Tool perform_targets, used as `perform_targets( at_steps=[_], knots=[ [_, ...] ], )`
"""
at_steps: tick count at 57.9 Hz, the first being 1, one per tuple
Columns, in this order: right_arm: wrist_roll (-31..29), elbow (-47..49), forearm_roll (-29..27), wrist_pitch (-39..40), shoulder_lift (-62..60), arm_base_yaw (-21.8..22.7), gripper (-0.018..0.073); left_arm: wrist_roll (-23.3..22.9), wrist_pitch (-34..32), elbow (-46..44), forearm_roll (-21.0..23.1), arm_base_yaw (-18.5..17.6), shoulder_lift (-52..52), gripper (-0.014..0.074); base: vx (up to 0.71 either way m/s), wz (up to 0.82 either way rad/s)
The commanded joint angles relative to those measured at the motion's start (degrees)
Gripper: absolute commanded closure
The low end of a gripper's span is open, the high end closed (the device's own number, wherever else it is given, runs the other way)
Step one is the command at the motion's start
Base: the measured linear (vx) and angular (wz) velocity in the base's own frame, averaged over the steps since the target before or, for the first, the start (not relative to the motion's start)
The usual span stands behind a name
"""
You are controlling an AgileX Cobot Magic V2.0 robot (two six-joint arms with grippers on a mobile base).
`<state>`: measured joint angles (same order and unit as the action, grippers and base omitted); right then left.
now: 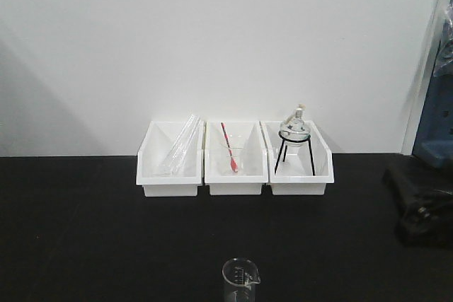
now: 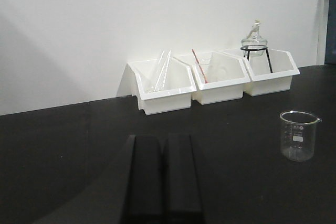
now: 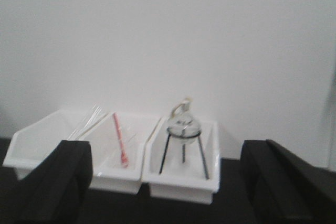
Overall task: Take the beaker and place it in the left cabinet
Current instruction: 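Move the right gripper down toward the clear glass beaker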
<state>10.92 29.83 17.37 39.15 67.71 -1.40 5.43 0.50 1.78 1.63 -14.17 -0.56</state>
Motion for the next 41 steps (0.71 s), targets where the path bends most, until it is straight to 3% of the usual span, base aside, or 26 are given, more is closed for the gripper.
perform_targets(
  at_steps=[1, 14, 21, 32, 41],
  knots=[
    [4.36, -1.54, 7.24, 10.86, 5.04, 0.11, -0.0025, -0.20, -4.79, 0.94, 0.47, -0.32, -1.11, 0.0596, 0.00, 0.00],
    [6.51, -4.45, 18.23, 27.12, 22.13, 0.11, -0.0024, -0.20, -4.79, 0.94, 0.47, -0.32, -1.11, 0.0596, 0.00, 0.00],
    [3.90, -4.45, 19.99, 37.41, 31.33, -0.12, -0.0024, -0.20, -4.79, 0.94, 0.47, -0.32, -1.11, 0.0596, 0.00, 0.00],
    [-2.32, -0.48, 20.01, 37.98, 41.14, -5.02, -0.0024, -0.20, -4.79, 0.94, 0.47, -0.32, -1.11, 0.0596, 0.00, 0.00],
    [-2.49, 4.71, 17.86, 37.98, 46.40, -9.35, -0.0024, -0.20, -4.79, 0.94, 0.47, -0.32, -1.11, 0.0596, 0.00, 0.00]
  ],
)
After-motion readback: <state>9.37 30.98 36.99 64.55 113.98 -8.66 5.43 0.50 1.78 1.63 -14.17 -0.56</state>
